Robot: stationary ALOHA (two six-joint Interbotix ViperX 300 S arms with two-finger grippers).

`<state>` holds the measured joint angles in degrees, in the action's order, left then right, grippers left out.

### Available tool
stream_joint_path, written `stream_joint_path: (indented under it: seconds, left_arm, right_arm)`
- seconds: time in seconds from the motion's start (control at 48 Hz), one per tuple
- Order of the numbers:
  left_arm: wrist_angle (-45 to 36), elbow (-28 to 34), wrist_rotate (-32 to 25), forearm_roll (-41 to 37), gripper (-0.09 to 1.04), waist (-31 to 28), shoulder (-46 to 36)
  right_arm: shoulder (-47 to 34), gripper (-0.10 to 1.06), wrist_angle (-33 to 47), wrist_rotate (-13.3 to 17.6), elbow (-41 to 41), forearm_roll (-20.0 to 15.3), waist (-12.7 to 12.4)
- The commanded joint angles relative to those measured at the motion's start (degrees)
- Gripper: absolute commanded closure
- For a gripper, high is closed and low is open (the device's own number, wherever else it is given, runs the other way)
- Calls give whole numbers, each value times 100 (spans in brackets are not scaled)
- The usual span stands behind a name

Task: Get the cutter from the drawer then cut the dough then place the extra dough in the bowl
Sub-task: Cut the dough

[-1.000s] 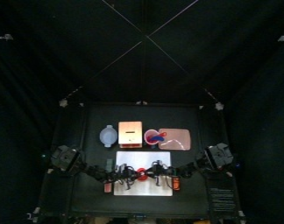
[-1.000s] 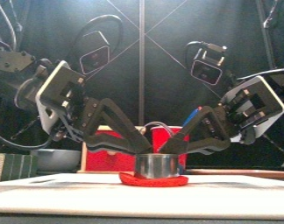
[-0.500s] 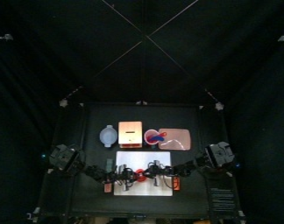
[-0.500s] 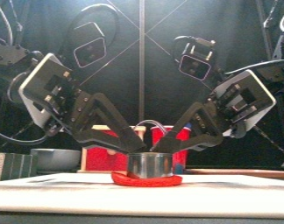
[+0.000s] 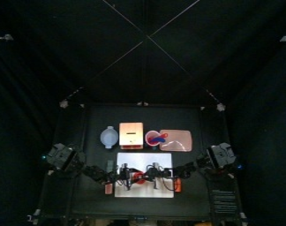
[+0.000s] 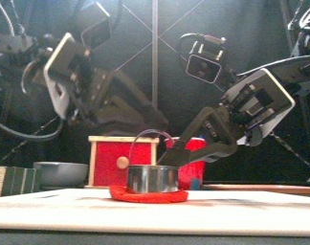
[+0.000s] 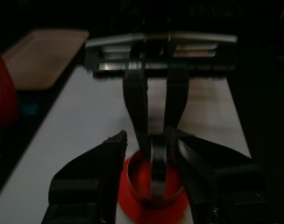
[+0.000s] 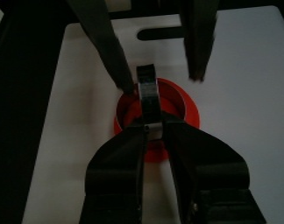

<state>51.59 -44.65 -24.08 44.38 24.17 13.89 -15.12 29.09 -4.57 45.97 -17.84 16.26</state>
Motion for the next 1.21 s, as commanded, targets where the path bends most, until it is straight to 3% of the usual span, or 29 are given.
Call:
stream_joint_path:
  seconds: [0.021,0.292,0.5,0.958,1.208]
  left_arm:
    - [141,53,-158,-9,15,79,-334]
    - [334,-229,-501,158,16,343,-475]
    - [334,-308,-677,756,16,668,-299]
    - [255,-281,-703,1143,16,1011,-88]
    - [-167,-220,-668,1230,18,1011,-35]
  right_arm:
    - [88,36,-334,35,-18,79,35]
    - [404,21,-756,44,-229,308,-9]
    - [571,18,-1169,44,-431,615,-193]
    - [756,18,-2786,97,-1266,2118,-633]
    - [861,18,-3937,88,-1837,2742,-624]
